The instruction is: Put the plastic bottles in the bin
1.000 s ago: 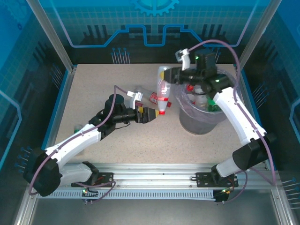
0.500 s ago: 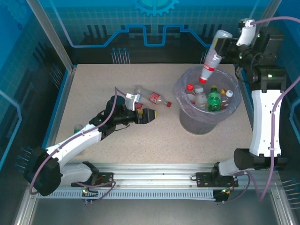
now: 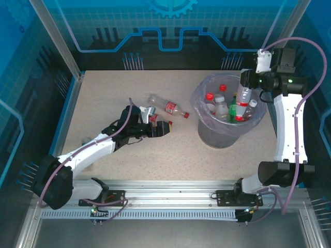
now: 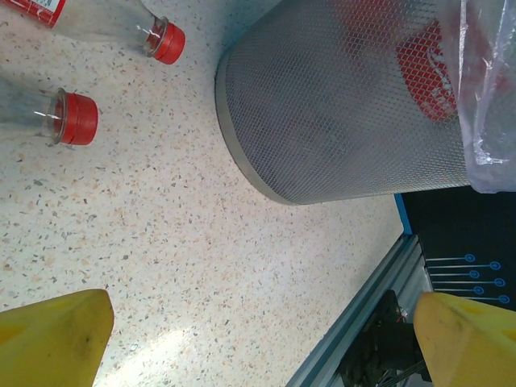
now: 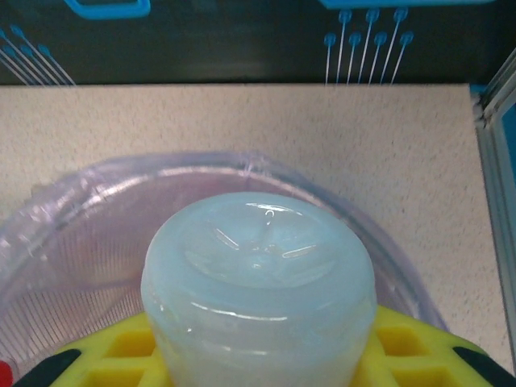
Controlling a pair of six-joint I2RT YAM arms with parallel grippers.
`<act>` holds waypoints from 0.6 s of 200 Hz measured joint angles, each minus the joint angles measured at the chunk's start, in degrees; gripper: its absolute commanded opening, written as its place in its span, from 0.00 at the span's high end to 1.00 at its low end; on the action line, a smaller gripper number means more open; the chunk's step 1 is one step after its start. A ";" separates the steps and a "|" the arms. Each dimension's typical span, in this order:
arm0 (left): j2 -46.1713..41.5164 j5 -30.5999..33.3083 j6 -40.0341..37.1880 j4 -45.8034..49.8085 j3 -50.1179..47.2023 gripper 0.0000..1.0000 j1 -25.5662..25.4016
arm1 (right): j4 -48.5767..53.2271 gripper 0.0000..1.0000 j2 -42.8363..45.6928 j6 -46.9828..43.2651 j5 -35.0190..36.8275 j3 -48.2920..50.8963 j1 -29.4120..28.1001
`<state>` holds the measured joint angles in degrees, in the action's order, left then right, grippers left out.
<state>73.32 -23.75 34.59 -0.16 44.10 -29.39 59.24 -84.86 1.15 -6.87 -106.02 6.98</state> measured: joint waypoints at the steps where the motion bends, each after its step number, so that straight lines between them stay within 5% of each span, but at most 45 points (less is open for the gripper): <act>1: 0.00 0.00 0.02 0.02 0.00 0.04 0.00 | 0.11 0.67 -0.02 -0.09 0.02 0.17 -0.04; 120: 0.02 1.03 0.02 2.97 0.35 0.03 0.66 | 1.01 0.60 -7.72 -0.50 -1.84 6.32 -7.74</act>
<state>73.34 -22.72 34.61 2.81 44.45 -28.73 60.25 -92.58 0.64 -8.71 -99.70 -0.75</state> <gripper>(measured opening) 0.964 0.391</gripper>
